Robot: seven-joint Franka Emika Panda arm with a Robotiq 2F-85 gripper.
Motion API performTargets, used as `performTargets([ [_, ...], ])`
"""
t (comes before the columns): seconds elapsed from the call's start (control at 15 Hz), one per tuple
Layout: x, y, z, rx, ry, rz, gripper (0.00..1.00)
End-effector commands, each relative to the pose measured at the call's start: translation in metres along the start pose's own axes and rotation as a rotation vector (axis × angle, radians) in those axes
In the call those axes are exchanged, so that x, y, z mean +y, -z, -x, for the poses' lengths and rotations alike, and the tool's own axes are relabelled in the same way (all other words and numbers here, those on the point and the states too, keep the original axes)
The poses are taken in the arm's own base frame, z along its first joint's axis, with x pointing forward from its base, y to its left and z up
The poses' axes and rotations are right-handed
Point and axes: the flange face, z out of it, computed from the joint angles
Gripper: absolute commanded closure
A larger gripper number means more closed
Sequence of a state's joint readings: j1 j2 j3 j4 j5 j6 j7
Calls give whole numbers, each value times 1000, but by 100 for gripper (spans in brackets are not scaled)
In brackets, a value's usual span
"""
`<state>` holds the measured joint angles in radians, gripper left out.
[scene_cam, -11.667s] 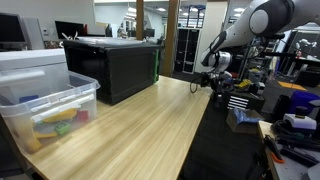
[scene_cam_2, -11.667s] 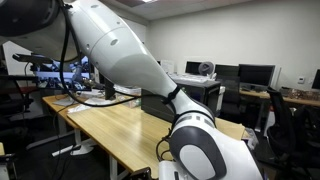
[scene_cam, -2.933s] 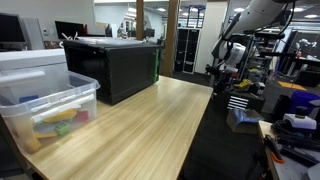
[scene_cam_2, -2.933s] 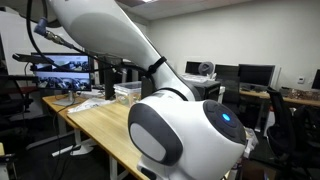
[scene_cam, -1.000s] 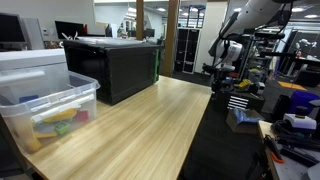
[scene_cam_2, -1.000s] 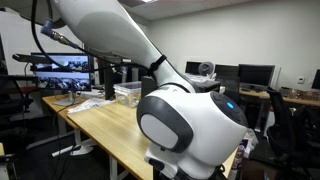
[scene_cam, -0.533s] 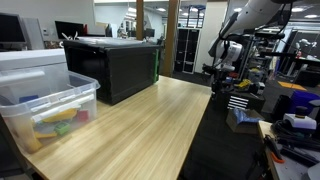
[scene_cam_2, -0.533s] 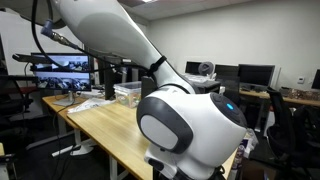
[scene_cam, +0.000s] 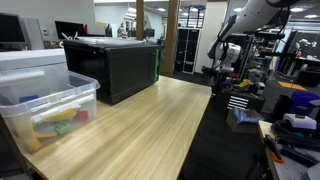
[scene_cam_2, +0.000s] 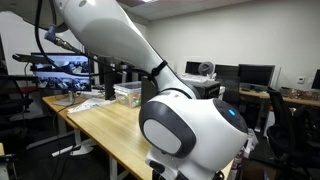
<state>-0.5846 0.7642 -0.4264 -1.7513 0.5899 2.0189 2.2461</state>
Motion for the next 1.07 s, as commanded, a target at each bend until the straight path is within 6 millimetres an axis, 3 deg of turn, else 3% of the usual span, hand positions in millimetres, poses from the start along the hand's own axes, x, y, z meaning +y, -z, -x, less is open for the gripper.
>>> performTargets([
  [0.0,-2,5,9,13,-26,4,99],
  [0.6,-8,14,12,-11,-85,13,99],
  [1.0,-1,9,8,-11,-70,21,99],
])
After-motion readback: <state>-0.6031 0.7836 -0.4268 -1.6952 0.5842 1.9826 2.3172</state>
